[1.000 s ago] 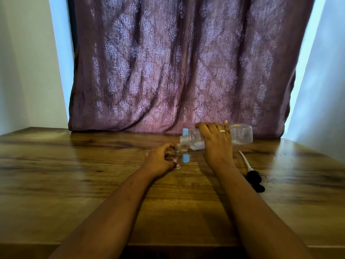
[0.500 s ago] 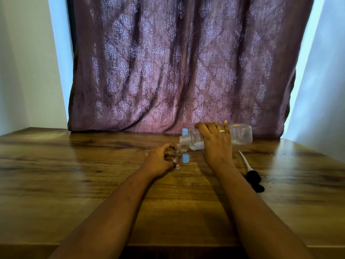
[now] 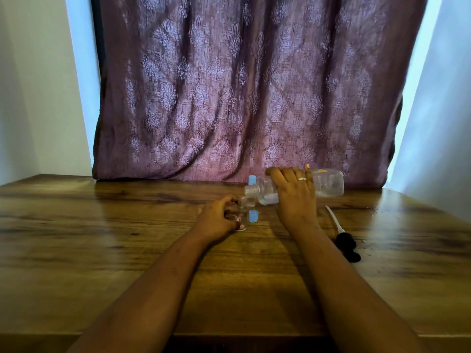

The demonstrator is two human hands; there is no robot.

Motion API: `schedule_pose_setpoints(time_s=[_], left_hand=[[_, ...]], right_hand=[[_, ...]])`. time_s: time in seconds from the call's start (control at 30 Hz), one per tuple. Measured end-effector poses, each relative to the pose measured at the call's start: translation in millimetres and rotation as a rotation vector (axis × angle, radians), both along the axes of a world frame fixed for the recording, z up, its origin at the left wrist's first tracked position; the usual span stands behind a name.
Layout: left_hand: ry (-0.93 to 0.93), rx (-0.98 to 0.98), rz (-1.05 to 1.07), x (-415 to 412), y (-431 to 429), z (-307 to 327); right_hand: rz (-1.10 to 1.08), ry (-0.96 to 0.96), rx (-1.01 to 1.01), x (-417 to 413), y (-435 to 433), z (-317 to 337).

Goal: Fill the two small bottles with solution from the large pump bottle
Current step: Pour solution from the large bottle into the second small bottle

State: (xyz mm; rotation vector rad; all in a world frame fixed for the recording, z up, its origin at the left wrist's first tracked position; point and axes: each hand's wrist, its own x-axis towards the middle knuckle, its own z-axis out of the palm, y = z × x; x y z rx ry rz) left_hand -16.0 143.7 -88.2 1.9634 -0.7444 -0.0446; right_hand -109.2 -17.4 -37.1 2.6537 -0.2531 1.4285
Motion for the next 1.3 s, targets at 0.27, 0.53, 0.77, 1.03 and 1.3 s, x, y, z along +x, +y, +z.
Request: schedule_pose_setpoints(time_s=[0.27,0.53,0.77,1.03,1.3], left_hand=[[0.008,0.006,-0.003,-0.9,0.1,1.7],[-0.015,-0.004,-0.002,-1.3,-0.1,3.0],[-0.048,0.005,0.022,-1.0,-0.2,1.3],[-0.043,-0.004,0.024,-6.8,2.5,5.6],[-0.018,0.012,0.028,-4.6,1.9,5.0]], right_hand=[[-0.016,0.032,-0.001,2.1,-1.4,-0.4],[-0.020,0.009,-0.007,1.8,-1.1,0.1],[-0.013,-0.014,-0.015,1.1,-1.8,-0.6],[-0.013,-0.031,-0.026,3.7,-2.0,-2.2],[-0.002,-0.013,-0.009,1.2,-0.8,-0.4]])
